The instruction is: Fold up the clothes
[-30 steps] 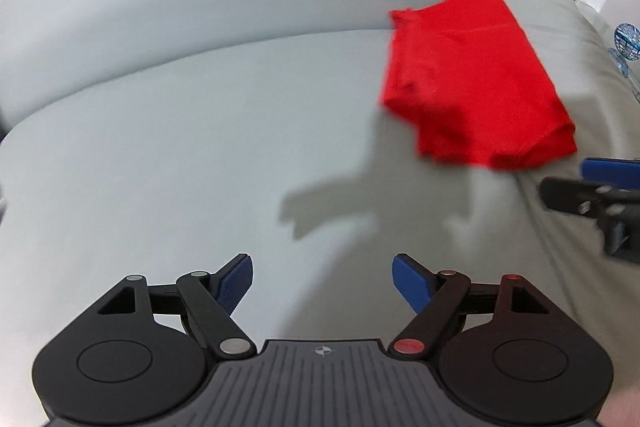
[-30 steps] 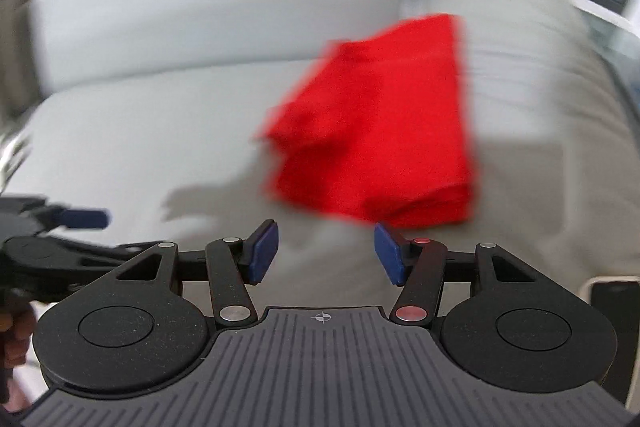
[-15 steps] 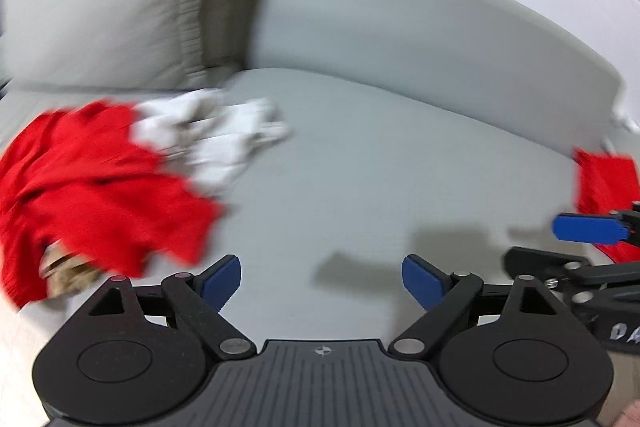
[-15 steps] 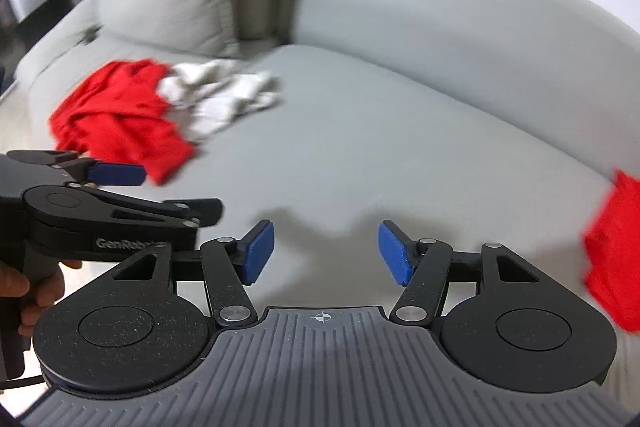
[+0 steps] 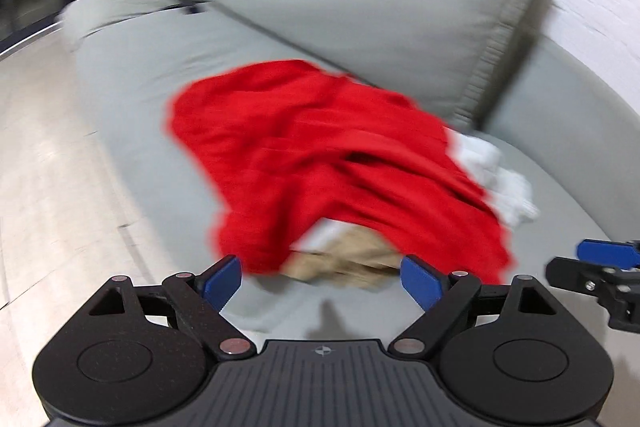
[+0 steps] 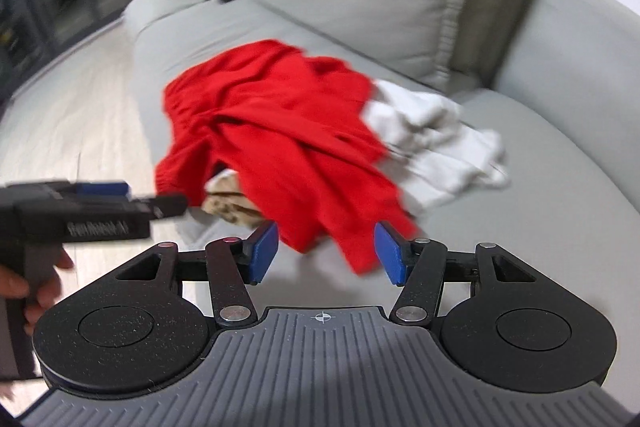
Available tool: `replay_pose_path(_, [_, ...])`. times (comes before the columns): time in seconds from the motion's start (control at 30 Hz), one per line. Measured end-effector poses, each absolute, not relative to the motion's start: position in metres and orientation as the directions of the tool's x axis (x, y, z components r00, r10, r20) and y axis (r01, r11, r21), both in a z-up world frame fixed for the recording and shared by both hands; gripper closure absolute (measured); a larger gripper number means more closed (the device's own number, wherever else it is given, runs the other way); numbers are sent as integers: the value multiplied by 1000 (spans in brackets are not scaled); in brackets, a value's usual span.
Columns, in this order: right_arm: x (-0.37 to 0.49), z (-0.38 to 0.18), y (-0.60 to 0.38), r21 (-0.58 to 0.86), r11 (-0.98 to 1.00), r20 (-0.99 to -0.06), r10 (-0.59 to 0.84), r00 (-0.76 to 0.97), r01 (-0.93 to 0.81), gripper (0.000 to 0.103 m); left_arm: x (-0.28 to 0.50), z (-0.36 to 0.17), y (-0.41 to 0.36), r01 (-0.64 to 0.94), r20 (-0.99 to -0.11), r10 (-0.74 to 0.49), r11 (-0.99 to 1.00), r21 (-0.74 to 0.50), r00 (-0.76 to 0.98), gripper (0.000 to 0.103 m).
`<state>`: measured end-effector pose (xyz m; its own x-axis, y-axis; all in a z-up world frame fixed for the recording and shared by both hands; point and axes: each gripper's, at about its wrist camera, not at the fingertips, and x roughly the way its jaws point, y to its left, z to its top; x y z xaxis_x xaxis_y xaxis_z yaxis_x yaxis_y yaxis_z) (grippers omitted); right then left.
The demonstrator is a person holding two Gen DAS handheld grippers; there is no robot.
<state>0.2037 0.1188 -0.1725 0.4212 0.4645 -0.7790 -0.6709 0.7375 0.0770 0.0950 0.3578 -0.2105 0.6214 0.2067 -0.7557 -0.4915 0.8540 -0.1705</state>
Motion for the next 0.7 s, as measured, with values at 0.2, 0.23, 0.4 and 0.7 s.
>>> replay_pose_path(0.2, [225, -191, 191, 4, 674, -796, 449, 405, -739, 43, 92, -227, 411, -584, -783, 237, 789, -191, 576, 16])
replay_pose_path(0.23, [228, -193, 198, -1, 669, -799, 446, 403, -743, 43, 91, -226, 411, -577, -779, 231, 793, -197, 583, 16])
replay_pose_path(0.4, [219, -184, 189, 23, 693, -790, 454, 412, -720, 42, 98, -203, 379, -493, -767, 199, 853, -171, 610, 16])
replay_pose_path(0.7, [166, -151, 33, -7, 919, -818, 222, 531, -394, 37, 110, -153, 216, -151, -801, 23, 985, -84, 599, 13])
